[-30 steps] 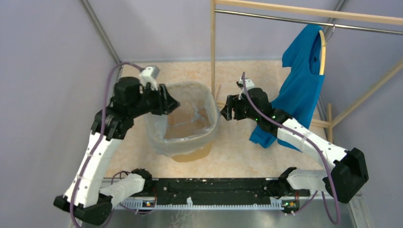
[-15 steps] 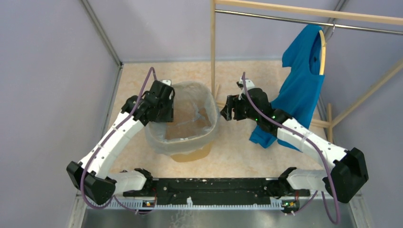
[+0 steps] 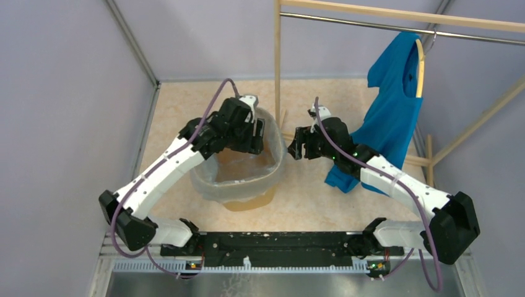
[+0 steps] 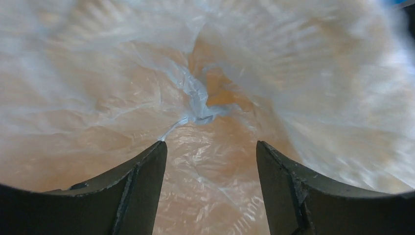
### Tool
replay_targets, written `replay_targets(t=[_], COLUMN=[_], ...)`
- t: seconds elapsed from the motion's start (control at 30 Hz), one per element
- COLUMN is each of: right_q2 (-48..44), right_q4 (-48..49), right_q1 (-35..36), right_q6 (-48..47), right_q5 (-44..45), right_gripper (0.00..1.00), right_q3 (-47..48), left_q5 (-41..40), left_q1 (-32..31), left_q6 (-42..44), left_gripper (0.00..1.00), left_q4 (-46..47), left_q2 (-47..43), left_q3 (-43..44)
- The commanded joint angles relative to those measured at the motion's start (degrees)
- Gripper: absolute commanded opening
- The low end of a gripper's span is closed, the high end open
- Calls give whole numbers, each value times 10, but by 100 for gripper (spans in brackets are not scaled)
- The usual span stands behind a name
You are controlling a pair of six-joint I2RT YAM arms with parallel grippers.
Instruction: Put the trash bags into the trash bin
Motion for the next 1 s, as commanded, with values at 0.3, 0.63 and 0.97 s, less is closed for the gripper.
replay_targets(t=[0.3, 0.63, 0.97], right_q2=[-5, -6, -17], right_q4=[45, 45, 14], right_q1=[-3, -3, -3], right_q6=[23, 29, 9], right_q5=[-27, -33, -14], right_gripper=[71, 72, 77], right_q3=[-29, -32, -23], left_q5=[15, -37, -37], left_q1=[-2, -2, -2], left_q6=[-66, -89, -68], left_gripper=[83, 90, 97], left_q4=[212, 259, 186], left_q2=[-4, 9, -7], left_q3=[-269, -330, -248])
